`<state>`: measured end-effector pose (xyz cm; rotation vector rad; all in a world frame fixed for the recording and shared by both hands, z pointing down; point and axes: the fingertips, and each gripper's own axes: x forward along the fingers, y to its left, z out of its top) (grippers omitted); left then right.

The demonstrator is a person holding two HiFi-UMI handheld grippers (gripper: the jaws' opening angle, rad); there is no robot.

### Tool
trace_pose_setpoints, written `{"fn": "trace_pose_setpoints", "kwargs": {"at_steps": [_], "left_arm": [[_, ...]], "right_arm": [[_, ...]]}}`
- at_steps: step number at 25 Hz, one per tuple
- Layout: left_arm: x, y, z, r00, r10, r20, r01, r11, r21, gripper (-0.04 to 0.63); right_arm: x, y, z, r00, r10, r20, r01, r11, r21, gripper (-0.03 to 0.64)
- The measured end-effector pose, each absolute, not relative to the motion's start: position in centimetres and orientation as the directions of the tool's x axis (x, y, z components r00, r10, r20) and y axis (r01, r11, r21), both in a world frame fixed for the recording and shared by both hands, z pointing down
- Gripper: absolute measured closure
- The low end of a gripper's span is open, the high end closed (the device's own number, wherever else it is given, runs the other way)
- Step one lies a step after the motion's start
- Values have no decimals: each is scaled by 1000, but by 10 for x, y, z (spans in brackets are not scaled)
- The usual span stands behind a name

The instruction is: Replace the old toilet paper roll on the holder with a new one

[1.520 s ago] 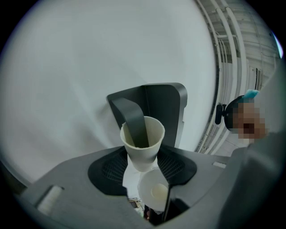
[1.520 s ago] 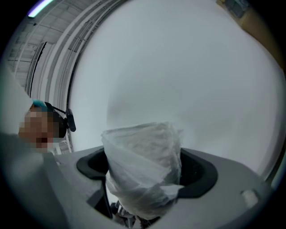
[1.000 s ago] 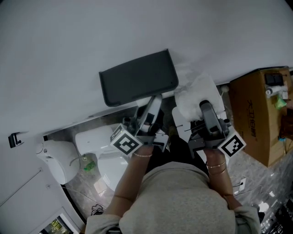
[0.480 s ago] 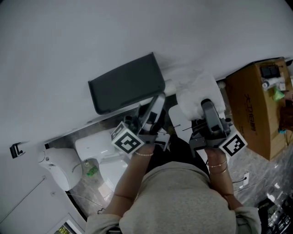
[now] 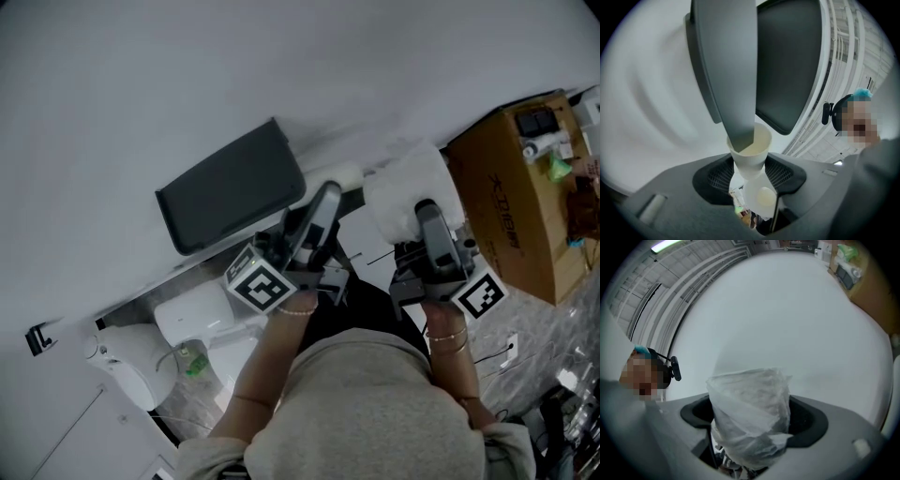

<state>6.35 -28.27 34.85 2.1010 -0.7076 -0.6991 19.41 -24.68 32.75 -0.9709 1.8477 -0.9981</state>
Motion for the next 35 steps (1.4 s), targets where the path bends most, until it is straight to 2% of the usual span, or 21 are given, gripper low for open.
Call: {"fn": "trace_pose_setpoints", "kwargs": {"at_steps": [8, 17, 35], "left_arm": [[108, -281, 347, 750, -619, -233, -203, -550, 810, 387], [105, -276, 360, 774, -593, -220, -186, -546, 817, 387], [78, -239, 360, 771, -603, -205, -201, -537, 820, 387]], "right_arm": [[236, -231, 323, -300, -912, -282, -290, 368, -884, 164], [242, -227, 322, -250, -924, -289, -322, 361, -875, 164], [209, -236, 314, -309, -897, -316, -265, 400, -877, 164]]}}
